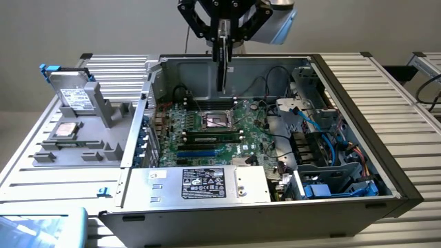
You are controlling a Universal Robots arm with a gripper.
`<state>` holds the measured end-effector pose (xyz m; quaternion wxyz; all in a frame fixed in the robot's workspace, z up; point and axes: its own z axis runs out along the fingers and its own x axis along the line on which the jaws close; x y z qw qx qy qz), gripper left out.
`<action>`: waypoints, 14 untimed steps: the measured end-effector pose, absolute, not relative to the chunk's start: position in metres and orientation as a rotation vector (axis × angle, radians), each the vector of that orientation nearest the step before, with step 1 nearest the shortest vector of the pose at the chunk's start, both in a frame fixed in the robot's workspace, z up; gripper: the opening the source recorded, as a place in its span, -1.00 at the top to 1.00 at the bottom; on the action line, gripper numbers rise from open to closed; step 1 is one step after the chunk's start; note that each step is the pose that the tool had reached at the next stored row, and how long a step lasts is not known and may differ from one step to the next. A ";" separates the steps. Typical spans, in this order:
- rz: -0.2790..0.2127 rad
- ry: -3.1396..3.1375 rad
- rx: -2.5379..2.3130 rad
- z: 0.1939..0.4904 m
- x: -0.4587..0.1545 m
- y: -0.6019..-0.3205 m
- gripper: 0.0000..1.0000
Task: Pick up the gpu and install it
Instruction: 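Pick up the gpu and move the gpu toward the slot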
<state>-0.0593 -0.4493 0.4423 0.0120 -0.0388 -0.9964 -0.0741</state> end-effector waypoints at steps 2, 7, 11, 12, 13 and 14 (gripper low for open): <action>-0.231 -3.104 -0.120 0.442 -0.052 -0.450 0.44; -0.230 -3.097 -0.119 0.438 -0.030 -0.450 0.44; -0.229 -3.093 -0.116 0.432 -0.014 -0.450 0.44; -0.229 -3.092 -0.115 0.430 -0.013 -0.450 0.44; -0.229 -3.092 -0.115 0.428 -0.012 -0.450 0.44; -0.229 -3.092 -0.115 0.427 -0.012 -0.450 0.44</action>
